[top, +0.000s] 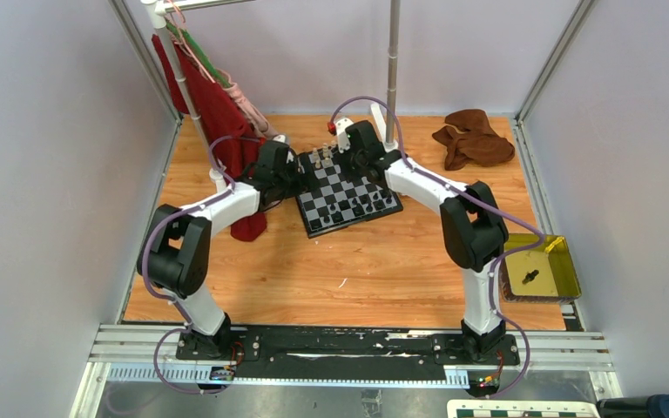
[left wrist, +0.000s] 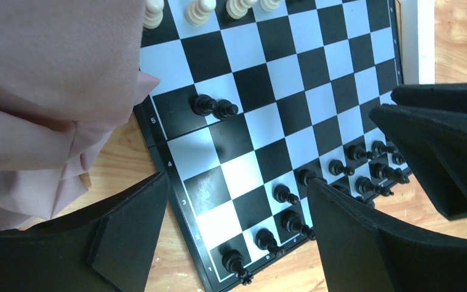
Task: Set up the chess pieces on the board
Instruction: Pick up the chess piece from the chessboard, then place the chess piece on the chessboard.
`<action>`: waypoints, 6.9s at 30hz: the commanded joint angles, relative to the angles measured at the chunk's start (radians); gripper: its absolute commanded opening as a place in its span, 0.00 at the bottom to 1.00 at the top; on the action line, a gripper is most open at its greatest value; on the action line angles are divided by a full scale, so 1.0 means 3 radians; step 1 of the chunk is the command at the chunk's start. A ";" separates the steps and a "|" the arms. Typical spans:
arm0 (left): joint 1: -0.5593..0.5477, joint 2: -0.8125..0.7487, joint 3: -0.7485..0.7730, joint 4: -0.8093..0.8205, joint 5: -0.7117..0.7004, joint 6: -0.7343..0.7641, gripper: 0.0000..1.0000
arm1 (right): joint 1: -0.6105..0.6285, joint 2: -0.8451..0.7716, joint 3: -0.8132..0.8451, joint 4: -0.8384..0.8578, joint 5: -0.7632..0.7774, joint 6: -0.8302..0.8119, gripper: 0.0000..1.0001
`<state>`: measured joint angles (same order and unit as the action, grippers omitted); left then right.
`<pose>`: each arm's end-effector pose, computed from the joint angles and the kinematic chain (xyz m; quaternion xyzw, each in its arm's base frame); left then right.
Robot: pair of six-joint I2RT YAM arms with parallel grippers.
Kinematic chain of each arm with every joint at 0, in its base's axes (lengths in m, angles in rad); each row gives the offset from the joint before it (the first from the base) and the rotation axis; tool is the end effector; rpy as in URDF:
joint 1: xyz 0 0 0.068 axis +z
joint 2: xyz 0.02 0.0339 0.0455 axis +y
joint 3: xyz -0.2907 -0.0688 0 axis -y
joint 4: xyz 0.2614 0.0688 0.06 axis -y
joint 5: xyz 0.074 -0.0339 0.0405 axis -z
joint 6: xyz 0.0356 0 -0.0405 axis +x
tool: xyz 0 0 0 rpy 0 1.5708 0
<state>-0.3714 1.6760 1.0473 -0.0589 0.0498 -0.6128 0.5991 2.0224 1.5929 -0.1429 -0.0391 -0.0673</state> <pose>0.3552 -0.1402 0.2279 -0.0983 0.8985 -0.2217 0.3659 0.4135 0.2840 0.2614 -0.2959 0.8265 0.1423 0.4573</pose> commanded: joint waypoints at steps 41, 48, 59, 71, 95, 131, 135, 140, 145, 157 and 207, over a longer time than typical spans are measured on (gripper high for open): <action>-0.0092 0.0808 0.0690 -0.0054 -0.0671 -0.0105 0.58 | -0.0118 -0.0283 -0.0352 0.0281 0.0003 -0.0016 0.29; -0.0092 0.0860 0.0732 -0.0069 -0.0699 -0.0092 0.56 | -0.0131 -0.0258 -0.0328 0.0284 0.0003 -0.0011 0.29; -0.0092 0.0847 0.0722 -0.0067 -0.0853 -0.0105 0.48 | -0.0141 -0.0234 -0.0312 0.0259 -0.0005 -0.0036 0.29; -0.0092 0.0832 0.0711 -0.0105 -0.0907 -0.0064 0.47 | -0.0156 -0.0191 -0.0244 0.0211 -0.0050 -0.0038 0.29; -0.0089 0.0835 0.0662 -0.0151 -0.0906 -0.0111 0.41 | -0.0162 -0.0182 -0.0264 0.0216 -0.0064 -0.0038 0.29; -0.0107 0.0739 0.0463 -0.0151 -0.0876 0.0012 0.29 | -0.0162 -0.0250 -0.0355 0.0267 -0.0028 0.0025 0.29; -0.0107 0.0718 0.0451 -0.0151 -0.0896 0.0024 0.24 | -0.0163 -0.0254 -0.0370 0.0270 -0.0033 0.0040 0.29; -0.0109 0.0696 0.0438 -0.0154 -0.0920 0.0038 0.20 | -0.0161 -0.0270 -0.0365 0.0267 -0.0033 0.0036 0.29; -0.0116 0.0669 0.0421 -0.0167 -0.0944 0.0055 0.18 | -0.0161 -0.0279 -0.0375 0.0271 -0.0038 0.0038 0.29; -0.0206 0.0490 0.0332 -0.0238 -0.1083 0.0226 0.18 | -0.0162 -0.0344 -0.0423 0.0249 -0.0008 -0.0004 0.29; -0.0699 0.0004 -0.0234 -0.0114 -0.0729 0.0831 0.18 | -0.0183 -0.0472 -0.0538 0.0287 0.0025 0.0119 0.29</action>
<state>-0.5709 1.6569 0.9665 -0.0998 -0.1604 -0.3702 0.5564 1.9259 1.4429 -0.0650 -0.0502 -0.0402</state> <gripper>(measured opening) 0.175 0.292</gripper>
